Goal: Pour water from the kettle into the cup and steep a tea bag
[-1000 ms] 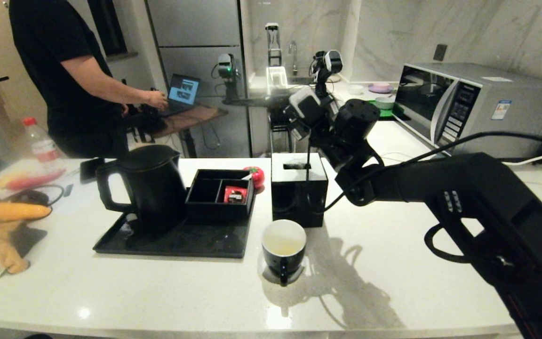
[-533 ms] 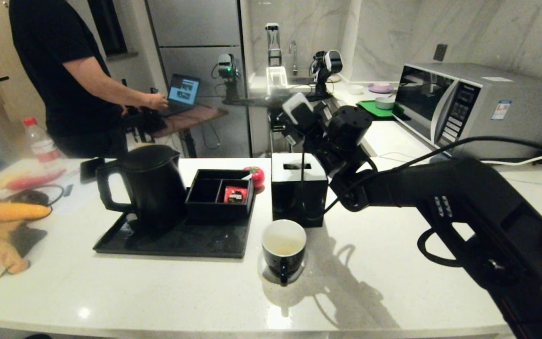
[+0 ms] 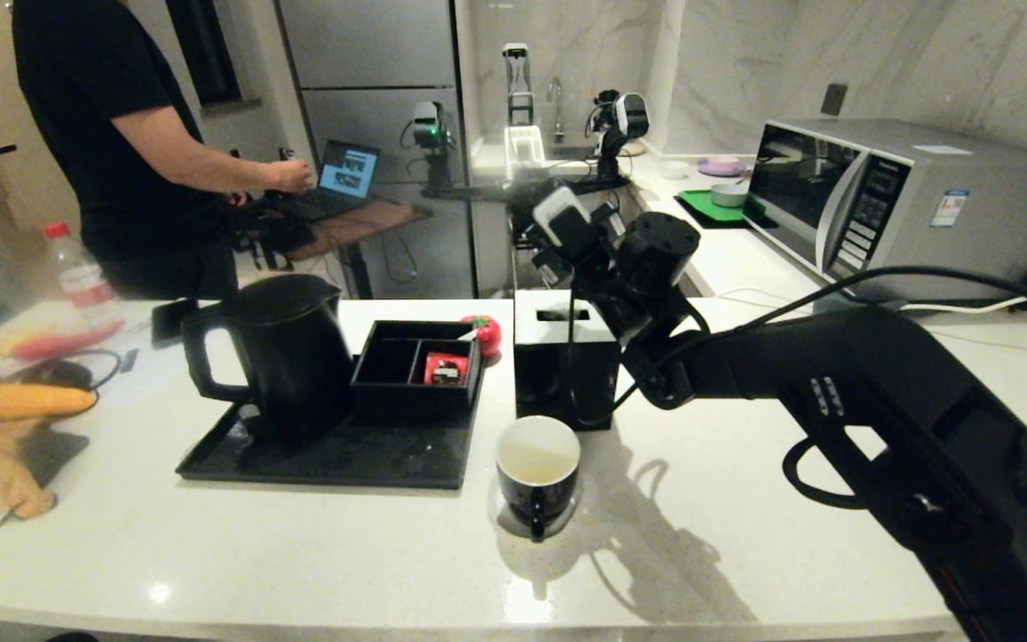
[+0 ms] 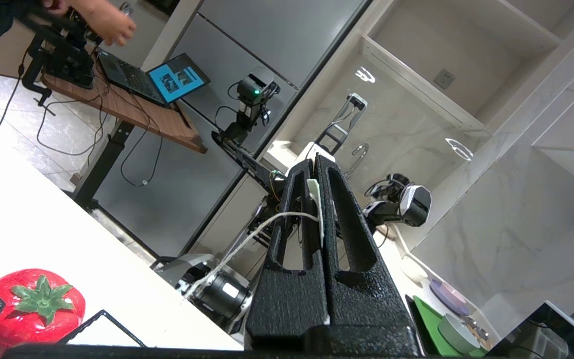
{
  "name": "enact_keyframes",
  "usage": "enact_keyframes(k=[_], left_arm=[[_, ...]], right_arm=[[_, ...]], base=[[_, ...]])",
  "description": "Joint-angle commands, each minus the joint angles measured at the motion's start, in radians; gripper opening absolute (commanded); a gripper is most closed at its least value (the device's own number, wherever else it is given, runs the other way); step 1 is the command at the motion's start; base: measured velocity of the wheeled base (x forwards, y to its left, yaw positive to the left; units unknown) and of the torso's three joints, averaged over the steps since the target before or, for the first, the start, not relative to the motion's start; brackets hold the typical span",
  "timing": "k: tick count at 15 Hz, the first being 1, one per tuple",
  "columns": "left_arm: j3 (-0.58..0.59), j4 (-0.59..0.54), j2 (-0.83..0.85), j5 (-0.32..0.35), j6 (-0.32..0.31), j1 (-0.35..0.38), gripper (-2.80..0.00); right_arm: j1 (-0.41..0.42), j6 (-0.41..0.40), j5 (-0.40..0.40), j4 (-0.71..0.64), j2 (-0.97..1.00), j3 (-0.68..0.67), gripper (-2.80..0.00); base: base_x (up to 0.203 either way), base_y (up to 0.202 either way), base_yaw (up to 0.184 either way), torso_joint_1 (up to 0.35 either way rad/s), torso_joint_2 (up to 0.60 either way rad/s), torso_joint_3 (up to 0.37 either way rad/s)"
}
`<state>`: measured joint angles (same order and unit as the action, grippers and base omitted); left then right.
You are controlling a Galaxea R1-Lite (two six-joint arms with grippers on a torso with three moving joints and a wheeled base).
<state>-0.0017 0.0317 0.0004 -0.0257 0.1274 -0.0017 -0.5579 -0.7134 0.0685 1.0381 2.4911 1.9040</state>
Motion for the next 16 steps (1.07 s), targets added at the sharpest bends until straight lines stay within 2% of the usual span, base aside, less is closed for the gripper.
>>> enact_keyframes(k=[1, 2, 3, 6, 8, 16], left_arm=[[0.000, 0.001, 0.000, 0.000, 0.001, 0.000, -2.80], [0.000, 0.001, 0.000, 0.000, 0.001, 0.000, -2.80], [0.001, 0.001, 0.000, 0.000, 0.001, 0.000, -2.80], [0.000, 0.001, 0.000, 0.000, 0.001, 0.000, -2.80], [0.000, 0.001, 0.000, 0.000, 0.001, 0.000, -2.80], [0.000, 0.001, 0.000, 0.000, 0.001, 0.000, -2.80]], right_arm=[[0.003, -0.004, 0.001, 0.012, -0.001, 0.000, -2.80], [0.004, -0.004, 0.001, 0.013, -0.001, 0.000, -2.80], [0.004, -0.004, 0.001, 0.011, -0.001, 0.000, 0.00], [0.010, -0.003, -0.001, 0.013, -0.003, 0.006, 0.00], [0.012, 0.033, -0.008, 0.024, -0.008, 0.012, 0.00], [0.054, 0.035, -0.006, 0.032, -0.017, -0.021, 0.00]], base=[[0.000, 0.000, 0.000, 0.000, 0.00, 0.000], [0.000, 0.000, 0.000, 0.000, 0.00, 0.000], [0.000, 0.000, 0.000, 0.000, 0.00, 0.000], [0.000, 0.000, 0.000, 0.000, 0.00, 0.000], [0.000, 0.000, 0.000, 0.000, 0.00, 0.000], [0.000, 0.000, 0.000, 0.000, 0.00, 0.000]])
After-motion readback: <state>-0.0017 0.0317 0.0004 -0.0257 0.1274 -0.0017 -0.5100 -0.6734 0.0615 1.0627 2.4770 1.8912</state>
